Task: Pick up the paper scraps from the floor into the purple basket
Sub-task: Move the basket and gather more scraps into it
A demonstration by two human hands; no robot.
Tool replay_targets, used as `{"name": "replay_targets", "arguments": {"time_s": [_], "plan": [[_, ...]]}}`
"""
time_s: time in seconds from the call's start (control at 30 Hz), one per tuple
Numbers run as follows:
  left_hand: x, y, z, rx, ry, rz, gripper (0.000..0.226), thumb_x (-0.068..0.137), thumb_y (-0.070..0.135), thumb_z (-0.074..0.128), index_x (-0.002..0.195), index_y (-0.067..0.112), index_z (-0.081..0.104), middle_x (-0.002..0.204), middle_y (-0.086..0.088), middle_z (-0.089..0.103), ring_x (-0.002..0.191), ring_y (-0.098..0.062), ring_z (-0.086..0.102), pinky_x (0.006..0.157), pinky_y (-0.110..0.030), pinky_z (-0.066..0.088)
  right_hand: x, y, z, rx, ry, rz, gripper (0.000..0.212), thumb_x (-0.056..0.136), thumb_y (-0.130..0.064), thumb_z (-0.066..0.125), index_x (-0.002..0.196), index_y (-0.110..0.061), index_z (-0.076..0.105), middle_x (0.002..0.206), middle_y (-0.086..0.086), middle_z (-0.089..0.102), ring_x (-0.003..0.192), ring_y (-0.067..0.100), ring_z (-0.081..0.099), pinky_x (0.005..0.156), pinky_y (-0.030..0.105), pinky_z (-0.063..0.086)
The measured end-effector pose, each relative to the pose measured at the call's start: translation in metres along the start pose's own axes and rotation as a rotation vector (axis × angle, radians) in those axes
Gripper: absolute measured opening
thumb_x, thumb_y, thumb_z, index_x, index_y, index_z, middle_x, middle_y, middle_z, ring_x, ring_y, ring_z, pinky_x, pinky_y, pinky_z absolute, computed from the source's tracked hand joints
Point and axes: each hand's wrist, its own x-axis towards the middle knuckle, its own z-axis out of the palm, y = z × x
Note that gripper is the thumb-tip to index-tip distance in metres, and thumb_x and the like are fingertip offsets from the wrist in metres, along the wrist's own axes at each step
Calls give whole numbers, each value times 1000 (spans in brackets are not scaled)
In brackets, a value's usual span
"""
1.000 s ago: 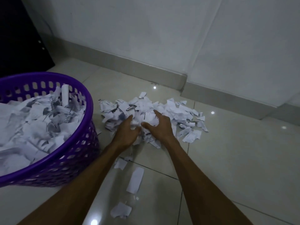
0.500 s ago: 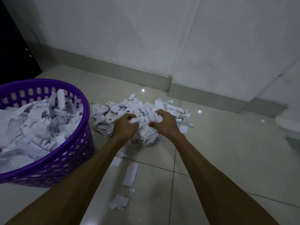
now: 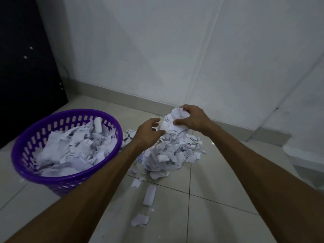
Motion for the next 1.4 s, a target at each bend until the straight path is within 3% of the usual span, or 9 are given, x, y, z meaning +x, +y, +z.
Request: {"name": "replay_targets", "arguments": {"time_s": [0.17,0.3,0.5,0.63,0.77,0.97,1.1,1.27,1.4], "plan": [[-14,19,-33,-76,92,30,46,88,22,70,132,15,55,125,-1,61,107,-14,60,91,-32,51,-10,-39,-2,173,26,-20,43,69,-28,88,104,-14,68,103,7,69,97,29,66,79,46,59],[-27,26,-65,-82,131,47,42,88,25,70,127,17,57,123,0,64,108,-15,61,81,-27,52,-17,-71,7,321,-25,-5,40,74,-21,85,108,-11,67,99,8,70,80,19,67,51,25,53],[-58,22,-117,-46,207,14,47,92,33,65,133,16,51,122,5,54,106,-13,53,84,-28,43,-20,-118,32,548,-107,14,50,76,-16,84,121,-12,64,110,8,71,91,22,72,72,32,61],[-71,16,-148,-129,222,-46,41,94,29,62,129,11,53,117,-1,61,97,-17,61,83,-30,51,-18,-147,53,647,-173,19,53,76,-11,83,124,-9,62,113,11,71,95,26,72,81,41,61],[-82,4,-177,-181,257,-133,45,92,23,65,133,8,52,121,-9,61,88,-19,65,73,-27,56,-19,-175,82,654,-227,4,58,76,-14,84,128,-10,60,118,10,69,98,28,71,76,39,61],[-94,-21,-206,-194,322,-219,40,90,16,68,127,7,56,91,2,63,76,-11,62,56,-18,48,-23,-192,117,538,-296,19,47,80,-18,81,121,-15,58,114,6,67,89,22,70,70,37,62],[-100,-45,-217,-90,372,-235,43,89,19,69,128,7,56,115,-10,65,86,-17,65,63,-22,51,-24,-196,126,513,-322,48,54,82,-19,80,129,-14,54,118,9,60,88,18,65,51,29,57],[-111,-61,-233,56,388,-194,51,92,17,64,140,16,46,126,-12,59,75,-18,69,61,-26,55,-24,-195,133,488,-367,69,52,85,-17,77,131,-14,54,119,12,61,104,28,63,49,31,58],[-110,-70,-237,250,448,-93,49,94,13,61,140,25,50,137,-10,54,67,-13,71,61,-27,59,-18,-194,133,498,-330,13,38,88,-16,73,124,-16,61,115,8,68,89,20,68,52,26,58]]}}
